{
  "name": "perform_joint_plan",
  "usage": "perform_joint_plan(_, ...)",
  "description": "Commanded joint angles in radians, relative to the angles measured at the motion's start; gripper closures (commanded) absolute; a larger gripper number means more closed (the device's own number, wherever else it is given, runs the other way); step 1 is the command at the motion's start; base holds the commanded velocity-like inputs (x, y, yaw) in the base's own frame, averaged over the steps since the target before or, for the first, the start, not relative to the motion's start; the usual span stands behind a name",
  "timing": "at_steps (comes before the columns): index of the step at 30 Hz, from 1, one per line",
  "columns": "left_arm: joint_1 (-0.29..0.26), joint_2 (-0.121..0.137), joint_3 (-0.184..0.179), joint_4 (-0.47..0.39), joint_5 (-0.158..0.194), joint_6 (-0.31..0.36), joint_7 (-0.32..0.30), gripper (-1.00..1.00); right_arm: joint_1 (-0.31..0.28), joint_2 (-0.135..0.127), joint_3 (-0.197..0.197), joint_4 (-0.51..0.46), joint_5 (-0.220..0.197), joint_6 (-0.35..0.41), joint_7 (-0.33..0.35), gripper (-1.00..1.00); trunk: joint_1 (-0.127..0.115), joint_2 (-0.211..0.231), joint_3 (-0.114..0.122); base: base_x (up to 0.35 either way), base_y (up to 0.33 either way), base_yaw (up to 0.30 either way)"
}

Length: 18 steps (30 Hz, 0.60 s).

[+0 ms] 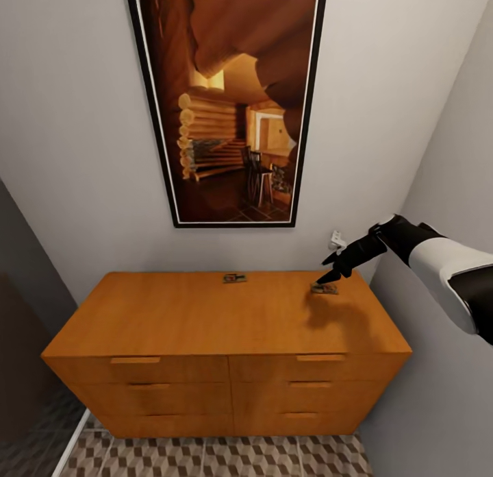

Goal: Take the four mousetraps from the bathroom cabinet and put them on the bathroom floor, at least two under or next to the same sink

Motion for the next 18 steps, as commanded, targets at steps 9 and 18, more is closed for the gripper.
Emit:
perform_joint_plan(9,-0.002,0.0,-0.009,0.004,0.007,-0.006,0.001,-1.0,0.035,-0.036,-0.005,0.007,0.004,-0.028,-0.007,-1.0,0.001,-0.002,-0.002,0.06,0.0,0.0)
perform_joint_plan(18,-0.002,0.0,-0.009,0.004,0.007,-0.006,0.001,-1.0,0.067,-0.062,-0.006,0.008,0.004,-0.063,-0.009,-1.0,0.001,-0.002,-0.002,0.004,0.0,0.0)
